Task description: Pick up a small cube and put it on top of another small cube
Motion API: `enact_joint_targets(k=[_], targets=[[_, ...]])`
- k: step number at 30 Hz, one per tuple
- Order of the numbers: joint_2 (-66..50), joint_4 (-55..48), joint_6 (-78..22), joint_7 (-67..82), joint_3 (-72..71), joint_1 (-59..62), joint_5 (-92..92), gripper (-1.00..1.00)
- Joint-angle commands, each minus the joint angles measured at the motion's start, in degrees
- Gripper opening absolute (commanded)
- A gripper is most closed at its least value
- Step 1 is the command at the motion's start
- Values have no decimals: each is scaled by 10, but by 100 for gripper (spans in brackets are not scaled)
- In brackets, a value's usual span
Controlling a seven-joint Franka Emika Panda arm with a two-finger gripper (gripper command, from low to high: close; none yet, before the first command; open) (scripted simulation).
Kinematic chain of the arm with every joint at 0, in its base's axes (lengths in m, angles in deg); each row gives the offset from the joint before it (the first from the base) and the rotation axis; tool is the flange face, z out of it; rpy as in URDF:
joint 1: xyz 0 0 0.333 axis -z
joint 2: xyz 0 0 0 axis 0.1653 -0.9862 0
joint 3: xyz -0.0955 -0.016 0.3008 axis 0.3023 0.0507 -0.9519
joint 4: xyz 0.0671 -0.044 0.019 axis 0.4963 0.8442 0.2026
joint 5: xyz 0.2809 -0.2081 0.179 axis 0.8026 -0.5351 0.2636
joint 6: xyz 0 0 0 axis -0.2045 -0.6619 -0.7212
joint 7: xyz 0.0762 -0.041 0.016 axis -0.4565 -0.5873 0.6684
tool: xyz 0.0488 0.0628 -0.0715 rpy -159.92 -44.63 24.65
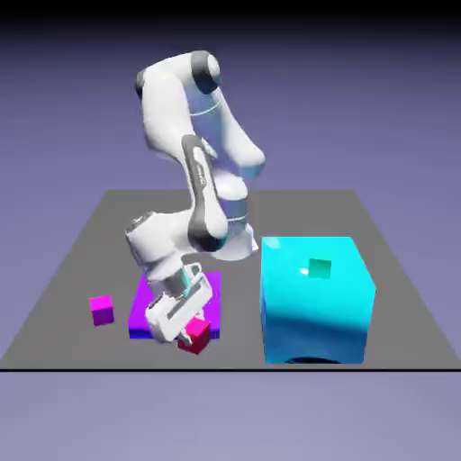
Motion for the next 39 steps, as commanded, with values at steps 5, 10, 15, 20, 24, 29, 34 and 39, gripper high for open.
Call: enact_joint_targets(k=[5, 10, 15, 20, 24, 29, 34, 39], targets=[[2, -39, -79, 101, 104, -55, 12, -100], [4, -79, -158, 202, 208, -110, 24, -100], [6, -118, -236, 303, 312, -166, 36, -100], [7, -157, -315, 404, 415, -221, 47, -100], [5, -174, -366, 475, 498, -262, 54, -100], [-1, -181, -420, 553, 602, -312, 60, -100], [-8, -186, -472, 630, 706, -360, 65, -100], [-56, -128, -394, 661, 694, -365, 108, -100]])
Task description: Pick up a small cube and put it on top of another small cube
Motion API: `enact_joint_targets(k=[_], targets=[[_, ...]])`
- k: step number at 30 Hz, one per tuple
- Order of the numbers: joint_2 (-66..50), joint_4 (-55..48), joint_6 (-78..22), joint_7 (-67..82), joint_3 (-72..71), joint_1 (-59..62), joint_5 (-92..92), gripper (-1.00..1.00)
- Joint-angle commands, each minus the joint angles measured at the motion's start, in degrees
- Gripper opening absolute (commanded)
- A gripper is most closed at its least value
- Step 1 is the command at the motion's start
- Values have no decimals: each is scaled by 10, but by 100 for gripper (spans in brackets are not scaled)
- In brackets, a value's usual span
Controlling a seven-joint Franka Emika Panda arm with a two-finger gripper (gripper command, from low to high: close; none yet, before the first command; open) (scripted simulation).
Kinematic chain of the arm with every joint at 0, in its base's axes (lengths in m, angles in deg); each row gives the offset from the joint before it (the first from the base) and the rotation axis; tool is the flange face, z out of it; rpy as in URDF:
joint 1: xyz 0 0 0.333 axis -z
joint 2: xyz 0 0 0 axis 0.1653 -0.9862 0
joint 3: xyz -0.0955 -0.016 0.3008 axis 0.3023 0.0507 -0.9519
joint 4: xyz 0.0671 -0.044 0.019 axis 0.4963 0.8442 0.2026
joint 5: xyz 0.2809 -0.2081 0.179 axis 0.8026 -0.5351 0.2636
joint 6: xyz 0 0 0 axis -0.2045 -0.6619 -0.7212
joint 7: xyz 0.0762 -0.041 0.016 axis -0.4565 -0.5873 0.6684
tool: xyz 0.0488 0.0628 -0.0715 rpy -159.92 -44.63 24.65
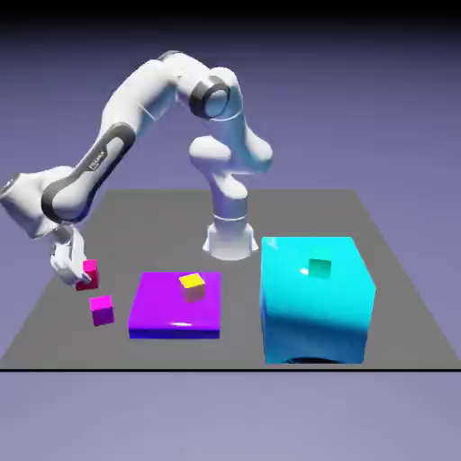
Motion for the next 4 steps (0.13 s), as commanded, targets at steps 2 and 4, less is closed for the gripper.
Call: enact_joint_targets(k=[2, 4], targets=[[-1, 1, 1, 0, -1, 0, -1, 100], [13, -14, -23, -10, 10, 0, -16, 100]])
